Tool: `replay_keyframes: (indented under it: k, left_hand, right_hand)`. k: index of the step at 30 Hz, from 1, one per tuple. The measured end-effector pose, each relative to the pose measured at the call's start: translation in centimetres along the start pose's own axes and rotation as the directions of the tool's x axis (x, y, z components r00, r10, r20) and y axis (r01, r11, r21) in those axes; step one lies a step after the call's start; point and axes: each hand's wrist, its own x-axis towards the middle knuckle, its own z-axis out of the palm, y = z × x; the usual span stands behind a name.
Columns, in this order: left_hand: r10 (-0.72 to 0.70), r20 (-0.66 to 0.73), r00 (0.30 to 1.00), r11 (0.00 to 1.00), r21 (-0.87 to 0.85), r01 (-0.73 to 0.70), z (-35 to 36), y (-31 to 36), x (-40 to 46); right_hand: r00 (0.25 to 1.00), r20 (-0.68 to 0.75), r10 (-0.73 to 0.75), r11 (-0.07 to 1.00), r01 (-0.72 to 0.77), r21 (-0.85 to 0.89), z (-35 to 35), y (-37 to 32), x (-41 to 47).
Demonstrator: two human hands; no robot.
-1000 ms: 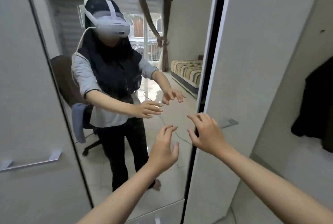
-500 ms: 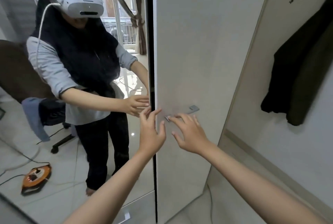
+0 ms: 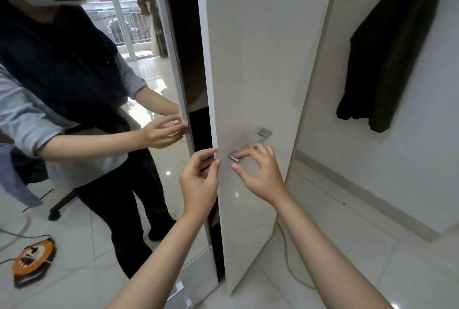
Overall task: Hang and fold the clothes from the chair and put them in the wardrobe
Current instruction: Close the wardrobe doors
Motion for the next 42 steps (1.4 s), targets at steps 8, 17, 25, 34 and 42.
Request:
replay_keyframes:
  k: [8, 17, 25, 34, 42]
  left_hand:
    - [0.007, 0.197, 0.98, 0.99, -0.143, 0.022, 0.7, 0.6, -1.4]
    - [0.173, 0.486, 0.857, 0.975, -0.206, -0.08, 4.1, 1.4, -3.7]
    - [0.262, 0.702, 0.662, 0.957, -0.278, -0.084, 9.6, 2.3, -4.7]
    - [0.342, 0.802, 0.49, 0.929, -0.208, -0.307, 17.4, 2.7, -3.0]
    - [0.386, 0.785, 0.485, 0.884, -0.166, -0.437, 26.6, 3.2, -1.7]
  right_hand:
    - [0.993, -0.094, 0.077, 0.997, -0.074, 0.036, -3.5, -0.7, -2.6]
    - [0.86, -0.462, 0.217, 0.974, -0.162, 0.156, -9.3, -5.6, -5.8]
    - [0.802, -0.57, -0.179, 0.924, -0.061, -0.377, -13.4, -7.8, -5.5]
    - [0.711, -0.654, -0.259, 0.863, -0.133, -0.487, -18.2, -3.1, -6.4]
    - [0.789, -0.564, -0.244, 0.598, -0.335, -0.728, -24.5, 3.5, -3.5]
